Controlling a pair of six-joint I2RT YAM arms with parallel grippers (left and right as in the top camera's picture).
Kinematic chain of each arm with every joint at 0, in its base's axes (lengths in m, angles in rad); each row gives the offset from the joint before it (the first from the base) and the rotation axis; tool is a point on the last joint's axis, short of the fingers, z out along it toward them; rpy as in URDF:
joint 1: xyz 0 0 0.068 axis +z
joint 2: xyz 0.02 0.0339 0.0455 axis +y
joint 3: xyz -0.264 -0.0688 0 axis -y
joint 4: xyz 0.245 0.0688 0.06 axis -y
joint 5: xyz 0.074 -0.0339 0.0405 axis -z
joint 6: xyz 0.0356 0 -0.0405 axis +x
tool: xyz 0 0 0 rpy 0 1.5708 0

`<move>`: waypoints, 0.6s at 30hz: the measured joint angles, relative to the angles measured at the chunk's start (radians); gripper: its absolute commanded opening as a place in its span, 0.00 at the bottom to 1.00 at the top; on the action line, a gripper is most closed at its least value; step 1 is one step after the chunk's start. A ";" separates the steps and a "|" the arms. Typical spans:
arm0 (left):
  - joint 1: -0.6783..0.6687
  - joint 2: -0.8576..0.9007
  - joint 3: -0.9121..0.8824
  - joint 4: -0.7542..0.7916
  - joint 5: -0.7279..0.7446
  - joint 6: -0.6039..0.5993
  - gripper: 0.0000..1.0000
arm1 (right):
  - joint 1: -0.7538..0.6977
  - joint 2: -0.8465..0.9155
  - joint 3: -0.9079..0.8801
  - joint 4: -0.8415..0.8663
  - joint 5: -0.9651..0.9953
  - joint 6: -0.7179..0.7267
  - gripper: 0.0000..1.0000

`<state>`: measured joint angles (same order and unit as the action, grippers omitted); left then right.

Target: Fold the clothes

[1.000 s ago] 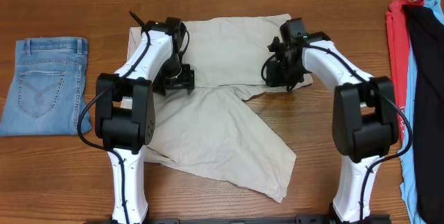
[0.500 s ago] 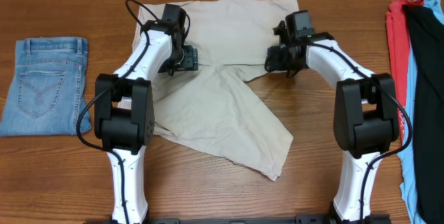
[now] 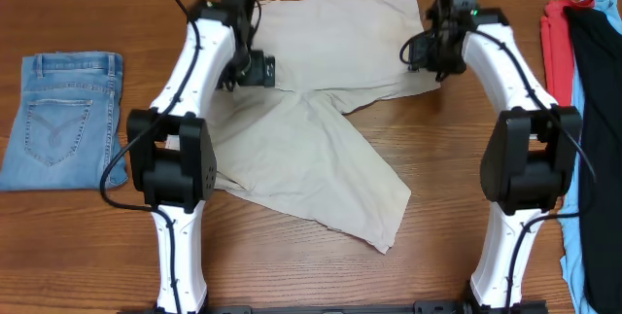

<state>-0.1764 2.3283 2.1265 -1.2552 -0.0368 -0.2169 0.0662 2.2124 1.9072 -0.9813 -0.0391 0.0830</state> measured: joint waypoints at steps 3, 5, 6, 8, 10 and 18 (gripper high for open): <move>0.007 -0.032 0.105 -0.107 -0.021 -0.001 1.00 | -0.002 -0.067 0.056 -0.083 0.007 0.043 0.66; 0.014 -0.076 0.130 -0.174 -0.029 -0.003 1.00 | -0.009 -0.134 0.069 -0.138 0.006 0.079 0.66; 0.017 -0.097 0.135 -0.206 -0.032 -0.008 1.00 | -0.016 -0.169 0.073 -0.164 0.006 0.095 0.66; 0.024 -0.132 0.142 -0.275 -0.036 -0.017 1.00 | -0.038 -0.243 0.081 -0.231 0.006 0.122 0.66; 0.032 -0.153 0.146 -0.352 -0.040 -0.021 1.00 | -0.064 -0.307 0.091 -0.308 0.006 0.141 0.66; 0.042 -0.172 0.096 -0.431 -0.050 -0.047 1.00 | -0.111 -0.413 0.101 -0.624 0.013 0.168 0.70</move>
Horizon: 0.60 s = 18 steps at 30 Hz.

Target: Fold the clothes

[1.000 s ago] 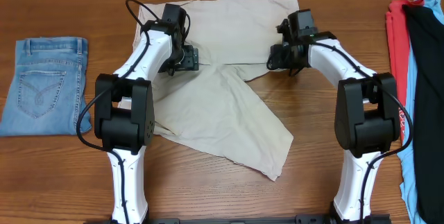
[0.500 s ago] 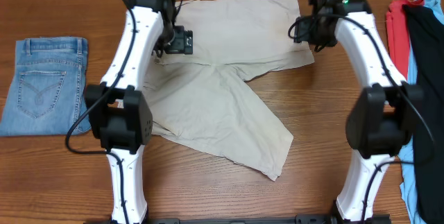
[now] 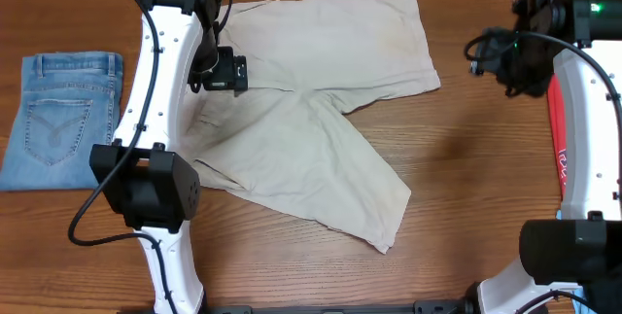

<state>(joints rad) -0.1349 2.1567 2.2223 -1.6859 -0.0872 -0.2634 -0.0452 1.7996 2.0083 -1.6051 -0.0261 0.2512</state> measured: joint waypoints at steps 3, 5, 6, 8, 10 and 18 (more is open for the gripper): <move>0.000 -0.047 -0.089 0.002 0.000 0.000 1.00 | 0.000 0.000 -0.002 -0.087 0.000 0.005 0.73; 0.000 -0.103 -0.165 0.000 0.000 -0.001 1.00 | 0.000 -0.010 -0.013 -0.089 -0.004 0.006 0.75; 0.001 -0.141 -0.209 0.003 -0.007 -0.005 1.00 | 0.000 -0.024 -0.028 -0.086 -0.013 0.006 0.76; 0.006 -0.207 -0.280 0.000 -0.021 -0.013 1.00 | 0.000 -0.060 -0.069 -0.086 -0.027 0.008 0.78; 0.008 -0.277 -0.354 0.013 -0.035 -0.022 1.00 | 0.000 -0.127 -0.132 -0.087 -0.042 0.011 0.81; 0.017 -0.431 -0.669 0.285 -0.061 -0.027 1.00 | 0.000 -0.462 -0.443 0.005 -0.117 0.024 1.00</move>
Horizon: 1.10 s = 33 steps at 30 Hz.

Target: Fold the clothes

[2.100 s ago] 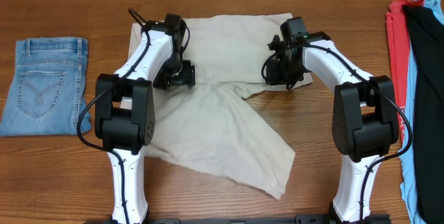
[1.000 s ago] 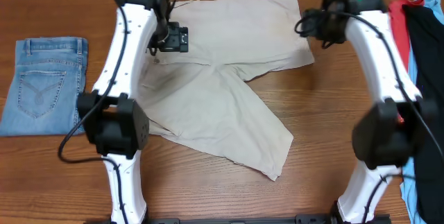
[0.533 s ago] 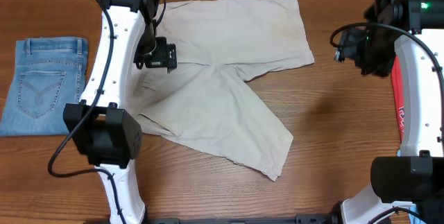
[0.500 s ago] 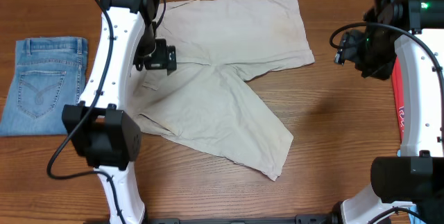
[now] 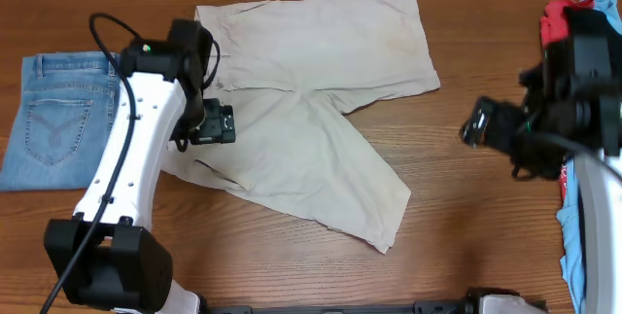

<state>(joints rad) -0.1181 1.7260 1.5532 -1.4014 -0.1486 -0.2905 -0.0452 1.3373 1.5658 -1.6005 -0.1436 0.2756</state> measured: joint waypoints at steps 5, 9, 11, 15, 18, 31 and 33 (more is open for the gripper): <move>0.033 0.004 -0.194 0.240 0.006 0.000 1.00 | 0.000 -0.080 -0.285 0.150 -0.127 0.003 1.00; 0.071 0.018 -0.307 0.361 0.019 0.001 1.00 | 0.014 -0.058 -0.541 0.333 -0.248 0.007 0.98; 0.082 0.023 -0.337 0.393 0.022 0.001 1.00 | 0.026 -0.049 -0.651 0.432 -0.285 0.022 0.98; 0.085 0.024 -0.378 0.472 0.029 0.001 1.00 | 0.032 -0.036 -0.814 0.588 -0.325 0.064 0.90; 0.085 0.024 -0.411 0.521 0.033 0.001 1.00 | 0.032 -0.006 -0.904 0.702 -0.368 0.080 0.84; 0.085 0.071 -0.488 0.595 0.040 0.001 1.00 | 0.032 0.129 -0.954 0.928 -0.447 0.093 0.80; 0.085 0.080 -0.486 0.596 0.045 0.001 1.00 | 0.032 0.145 -0.954 0.952 -0.469 0.095 0.79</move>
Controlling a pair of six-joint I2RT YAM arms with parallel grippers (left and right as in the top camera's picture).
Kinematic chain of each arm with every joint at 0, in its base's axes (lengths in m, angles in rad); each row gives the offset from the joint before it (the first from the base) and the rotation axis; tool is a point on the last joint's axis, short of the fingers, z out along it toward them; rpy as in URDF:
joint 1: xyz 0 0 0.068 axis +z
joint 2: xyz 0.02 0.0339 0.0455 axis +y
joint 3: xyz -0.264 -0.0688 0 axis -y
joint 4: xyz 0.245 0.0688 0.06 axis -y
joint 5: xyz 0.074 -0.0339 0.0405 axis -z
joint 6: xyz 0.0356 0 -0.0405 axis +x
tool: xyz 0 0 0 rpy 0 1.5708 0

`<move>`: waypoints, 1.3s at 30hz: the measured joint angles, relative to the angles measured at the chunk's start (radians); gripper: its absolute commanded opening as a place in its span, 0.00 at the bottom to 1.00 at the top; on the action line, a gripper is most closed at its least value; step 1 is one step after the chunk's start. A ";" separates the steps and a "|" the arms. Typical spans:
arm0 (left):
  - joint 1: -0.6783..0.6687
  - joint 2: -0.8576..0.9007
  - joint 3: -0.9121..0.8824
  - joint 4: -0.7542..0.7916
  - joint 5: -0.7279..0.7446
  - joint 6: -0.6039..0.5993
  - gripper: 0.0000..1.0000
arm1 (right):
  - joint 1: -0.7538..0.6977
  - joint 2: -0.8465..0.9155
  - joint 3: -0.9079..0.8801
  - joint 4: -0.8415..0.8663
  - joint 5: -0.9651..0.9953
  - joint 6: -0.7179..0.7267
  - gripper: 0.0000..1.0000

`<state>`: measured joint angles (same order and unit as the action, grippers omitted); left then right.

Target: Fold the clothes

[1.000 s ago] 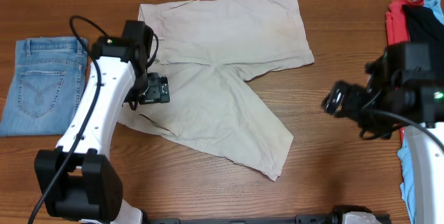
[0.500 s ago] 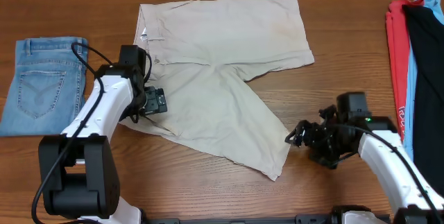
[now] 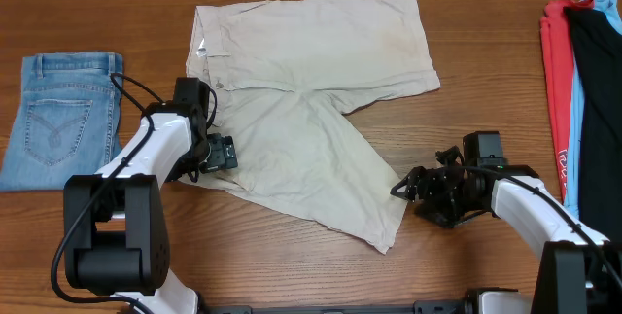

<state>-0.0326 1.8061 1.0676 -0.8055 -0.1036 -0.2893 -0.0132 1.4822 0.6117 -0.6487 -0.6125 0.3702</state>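
Beige shorts (image 3: 311, 110) lie spread flat on the wooden table, with the waistband at the left. One leg reaches to the right and the other runs down to the lower right. My left gripper (image 3: 220, 153) sits low at the shorts' left edge, by the lower end of the waistband, and its fingers look open. My right gripper (image 3: 401, 188) is low over the table, right beside the hem of the lower leg. It points left, open, with nothing between its fingers.
Folded blue jeans (image 3: 60, 120) lie at the far left. A pile of red, light blue and black clothes (image 3: 583, 90) runs along the right edge. The table's front edge is close behind both arm bases.
The left gripper has dropped lower and sits at the shorts' lower left edge. The right gripper moved left from open table to the hem of the lower leg. The shorts have not moved.
Both grippers were first at the far side of the shorts, left near the waistband and right at the upper leg's hem. They then stood away from the cloth, which stayed flat, and were nearer the front each time. Now they flank the lower leg.
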 measured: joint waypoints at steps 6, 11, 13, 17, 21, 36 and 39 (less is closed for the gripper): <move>0.003 0.027 0.021 -0.014 0.014 0.001 1.00 | 0.000 0.023 0.000 0.024 -0.019 0.000 0.57; 0.007 0.046 0.035 -0.027 0.021 0.005 1.00 | 0.000 0.033 -0.001 0.025 -0.005 0.004 0.23; 0.009 0.051 0.040 -0.032 0.027 0.007 1.00 | 0.000 0.033 -0.001 0.030 -0.006 0.002 0.12; 0.009 0.052 0.041 -0.033 0.029 0.008 0.98 | 0.001 0.034 -0.001 0.039 -0.017 -0.016 0.04; 0.009 0.053 0.042 -0.033 0.036 0.008 0.96 | 0.001 0.034 0.004 0.031 -0.029 -0.038 0.04; 0.009 0.057 0.045 -0.037 0.040 0.008 0.96 | 0.023 -0.019 0.695 -0.513 0.166 -0.223 0.06; 0.009 0.057 0.045 -0.037 0.040 0.008 0.96 | 0.037 -0.038 0.731 -0.610 0.214 -0.268 0.11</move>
<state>-0.0235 1.8629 1.1126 -0.8425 -0.0639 -0.2813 0.0235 1.4441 1.3430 -1.2591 -0.3985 0.1024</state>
